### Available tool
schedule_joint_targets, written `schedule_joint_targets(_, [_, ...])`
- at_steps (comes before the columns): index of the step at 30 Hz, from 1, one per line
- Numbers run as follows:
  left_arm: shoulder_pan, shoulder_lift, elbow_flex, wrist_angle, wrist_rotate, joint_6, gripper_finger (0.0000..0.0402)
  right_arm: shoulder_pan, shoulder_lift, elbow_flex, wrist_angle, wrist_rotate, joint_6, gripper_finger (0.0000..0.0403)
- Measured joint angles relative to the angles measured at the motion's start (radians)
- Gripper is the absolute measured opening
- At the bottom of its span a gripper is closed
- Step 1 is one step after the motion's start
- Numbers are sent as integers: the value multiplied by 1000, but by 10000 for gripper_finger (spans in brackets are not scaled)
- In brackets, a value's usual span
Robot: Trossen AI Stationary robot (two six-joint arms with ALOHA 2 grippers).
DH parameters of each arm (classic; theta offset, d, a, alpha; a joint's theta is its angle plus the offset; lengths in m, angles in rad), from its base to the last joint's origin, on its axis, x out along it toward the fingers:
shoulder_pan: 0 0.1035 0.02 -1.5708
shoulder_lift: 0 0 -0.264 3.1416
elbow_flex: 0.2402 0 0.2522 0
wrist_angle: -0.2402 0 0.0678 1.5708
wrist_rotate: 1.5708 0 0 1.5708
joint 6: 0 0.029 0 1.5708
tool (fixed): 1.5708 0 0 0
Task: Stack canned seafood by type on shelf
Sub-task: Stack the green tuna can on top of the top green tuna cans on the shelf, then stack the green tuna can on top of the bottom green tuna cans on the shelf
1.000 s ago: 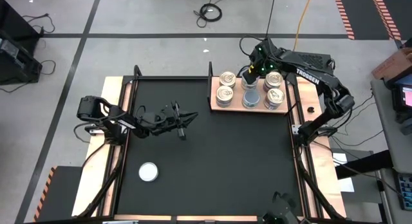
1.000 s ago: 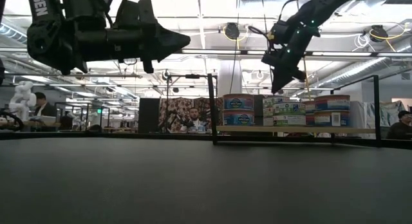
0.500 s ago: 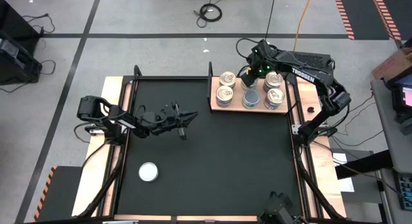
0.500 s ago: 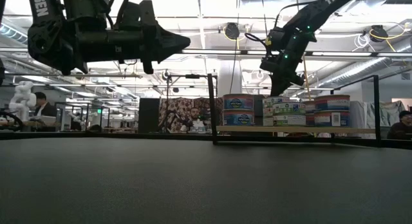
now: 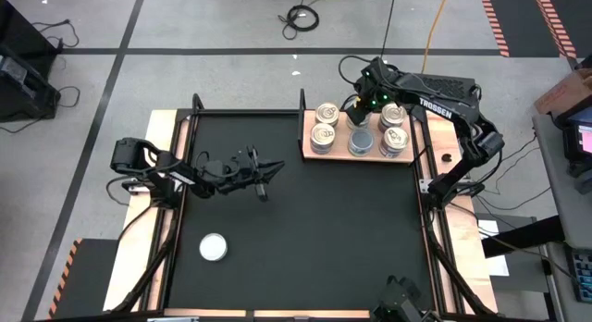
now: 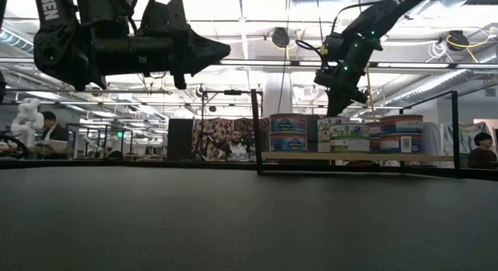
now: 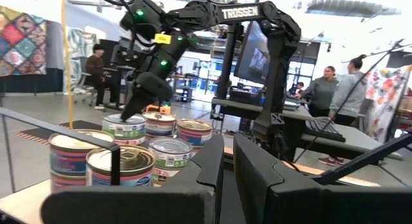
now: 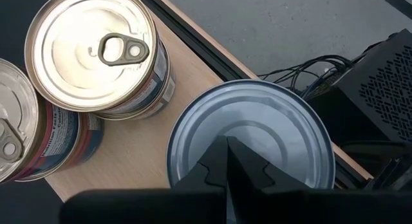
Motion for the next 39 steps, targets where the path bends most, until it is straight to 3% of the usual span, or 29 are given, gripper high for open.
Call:
schedule_joint_targets(12, [1,0,0,-9,27,8,38,2,-118,-1,37,-4,-19,0])
schedule_joint_targets(17, [-8,-16,36,-148,42,26,38,60,-227,-1,-13,-54,-31,0])
schedule_joint_targets(20, [-36,-72,119,-407,44,54,37,145,-300,-1,-72,-78,-44,0])
schedule_joint_targets(25, [-116,-181,361,-1058,5,53,37,370,-420,-9,-164,-80,-7,0])
schedule_joint_targets(29, [-254,-186,570,-1552,-71,50,37,597,-539,-107,-100,-76,79,0])
schedule_joint_targets(33, [-414,-167,736,-1859,-234,-29,37,830,-657,-293,77,3,214,0])
schedule_joint_targets(39, [-573,-166,835,-2085,-247,-238,37,1099,-713,-584,468,156,358,0])
